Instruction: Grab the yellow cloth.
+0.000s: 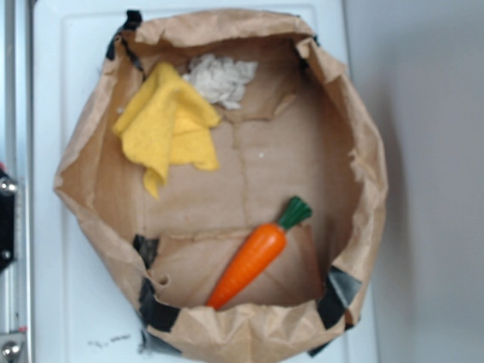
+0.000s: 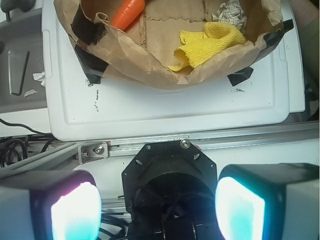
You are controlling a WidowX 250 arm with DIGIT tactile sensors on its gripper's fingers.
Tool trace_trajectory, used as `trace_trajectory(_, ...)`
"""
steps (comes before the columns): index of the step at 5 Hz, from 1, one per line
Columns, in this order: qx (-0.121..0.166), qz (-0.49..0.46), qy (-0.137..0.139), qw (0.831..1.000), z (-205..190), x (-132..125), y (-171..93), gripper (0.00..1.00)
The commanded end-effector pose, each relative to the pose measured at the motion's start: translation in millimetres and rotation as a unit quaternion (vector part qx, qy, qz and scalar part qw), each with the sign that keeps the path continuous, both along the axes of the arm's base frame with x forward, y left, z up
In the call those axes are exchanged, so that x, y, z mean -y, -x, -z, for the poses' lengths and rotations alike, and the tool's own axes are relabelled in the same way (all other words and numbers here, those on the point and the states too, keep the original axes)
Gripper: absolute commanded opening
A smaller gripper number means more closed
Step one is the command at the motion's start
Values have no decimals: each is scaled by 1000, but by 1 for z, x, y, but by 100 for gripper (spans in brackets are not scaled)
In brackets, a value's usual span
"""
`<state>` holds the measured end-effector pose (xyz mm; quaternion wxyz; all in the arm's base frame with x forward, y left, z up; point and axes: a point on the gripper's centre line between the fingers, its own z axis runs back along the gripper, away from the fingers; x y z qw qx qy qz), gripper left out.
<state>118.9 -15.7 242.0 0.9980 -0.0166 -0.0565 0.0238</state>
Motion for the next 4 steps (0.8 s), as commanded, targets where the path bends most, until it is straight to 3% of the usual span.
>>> trace_trajectory(1,0,0,0,1000,0,0,0,100)
trace_trajectory(2,35,21,7,999,2,-14,-50,100)
trace_trajectory(3,39,19,10,999,3,-15,-100,100)
trace_trajectory(4,56,44,-1,997,12,-30,-133,100)
